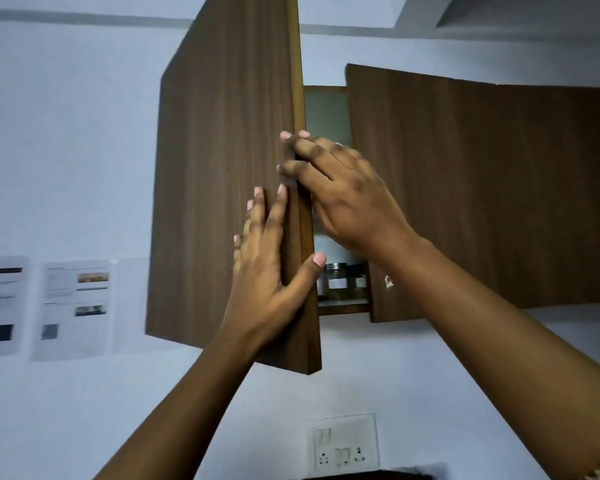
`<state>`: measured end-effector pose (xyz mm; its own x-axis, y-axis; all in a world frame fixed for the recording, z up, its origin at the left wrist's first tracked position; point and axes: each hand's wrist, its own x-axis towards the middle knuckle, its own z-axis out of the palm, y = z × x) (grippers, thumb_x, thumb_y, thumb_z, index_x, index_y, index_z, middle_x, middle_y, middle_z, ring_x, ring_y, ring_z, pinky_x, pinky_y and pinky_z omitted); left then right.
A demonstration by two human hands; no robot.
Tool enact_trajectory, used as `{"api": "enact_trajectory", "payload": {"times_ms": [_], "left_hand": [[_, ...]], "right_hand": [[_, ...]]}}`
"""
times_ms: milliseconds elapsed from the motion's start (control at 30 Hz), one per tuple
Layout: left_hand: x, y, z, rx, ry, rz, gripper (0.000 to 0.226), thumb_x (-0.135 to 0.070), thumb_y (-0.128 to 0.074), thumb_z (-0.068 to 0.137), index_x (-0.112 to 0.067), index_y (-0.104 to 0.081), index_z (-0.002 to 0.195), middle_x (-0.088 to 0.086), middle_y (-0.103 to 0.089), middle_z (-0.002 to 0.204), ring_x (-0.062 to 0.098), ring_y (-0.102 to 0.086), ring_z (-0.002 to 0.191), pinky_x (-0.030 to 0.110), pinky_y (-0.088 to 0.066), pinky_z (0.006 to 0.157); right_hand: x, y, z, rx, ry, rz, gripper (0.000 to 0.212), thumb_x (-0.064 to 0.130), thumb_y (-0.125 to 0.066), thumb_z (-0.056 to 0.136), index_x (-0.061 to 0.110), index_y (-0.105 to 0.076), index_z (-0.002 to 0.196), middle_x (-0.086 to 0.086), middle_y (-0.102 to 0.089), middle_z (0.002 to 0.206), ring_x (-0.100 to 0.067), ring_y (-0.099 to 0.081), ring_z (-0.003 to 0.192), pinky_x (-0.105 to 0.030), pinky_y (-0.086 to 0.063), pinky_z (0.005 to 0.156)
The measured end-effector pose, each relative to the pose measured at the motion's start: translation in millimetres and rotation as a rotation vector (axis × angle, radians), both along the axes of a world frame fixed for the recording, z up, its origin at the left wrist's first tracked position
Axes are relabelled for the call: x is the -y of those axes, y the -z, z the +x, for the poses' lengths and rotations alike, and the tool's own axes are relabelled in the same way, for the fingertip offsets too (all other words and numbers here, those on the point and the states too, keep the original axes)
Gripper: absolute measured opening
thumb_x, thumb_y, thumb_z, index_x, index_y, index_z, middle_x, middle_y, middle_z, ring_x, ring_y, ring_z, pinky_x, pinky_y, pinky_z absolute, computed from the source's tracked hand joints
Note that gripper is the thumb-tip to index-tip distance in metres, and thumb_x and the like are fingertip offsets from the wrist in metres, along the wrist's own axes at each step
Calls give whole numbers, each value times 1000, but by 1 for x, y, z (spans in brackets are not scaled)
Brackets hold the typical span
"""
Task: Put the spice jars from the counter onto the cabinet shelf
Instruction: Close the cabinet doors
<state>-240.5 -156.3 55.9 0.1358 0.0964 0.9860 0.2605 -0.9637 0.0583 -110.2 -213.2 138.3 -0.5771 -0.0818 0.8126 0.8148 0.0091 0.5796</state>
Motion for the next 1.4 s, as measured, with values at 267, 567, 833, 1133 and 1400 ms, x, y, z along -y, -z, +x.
{"api": "enact_trajectory", "payload": {"times_ms": [267, 567, 833, 1133, 1400], "left_hand": [[-76, 3, 126, -54, -373, 37, 76, -65, -23, 84, -38, 4, 149, -1, 11, 160, 16, 12, 147, 50, 4, 117], [-144, 6, 184, -44, -552, 50, 68, -65, -8, 88, -36, 1, 149, 1, 8, 160, 17, 11, 147, 48, 9, 115], [-189, 6, 212, -42, -684, 51, 56, -46, -6, 95, -35, 2, 149, 2, 5, 161, 18, 10, 147, 49, 9, 115], [-224, 5, 229, -70, -765, 18, 58, -47, 0, 93, -34, 9, 149, 3, 13, 160, 19, 17, 146, 49, 14, 114], [-239, 4, 234, -79, -800, 19, 59, -47, -1, 93, -33, 8, 150, 4, 13, 159, 20, 16, 146, 48, 16, 113]], "right_hand": [[-67, 12, 136, -96, 107, -234, 50, 18, -37, 89, 15, -44, 138, -6, -33, 153, -24, -33, 140, -46, -33, 110], [-160, 65, 220, -580, 38, -385, 53, 32, -34, 99, 24, -20, 149, 2, -11, 160, -15, -8, 147, -44, -11, 119], [-224, 86, 229, -613, 57, -215, 58, 40, -20, 95, 21, -13, 149, 1, -11, 157, -13, -3, 143, -47, -4, 114], [-257, 87, 237, -576, 173, -173, 58, 39, -28, 95, 18, -22, 148, -5, -25, 156, -18, -13, 142, -51, -13, 111], [-258, 86, 234, -585, 186, -158, 57, 40, -28, 94, 18, -27, 147, -6, -29, 154, -22, -22, 143, -53, -18, 110]]}}
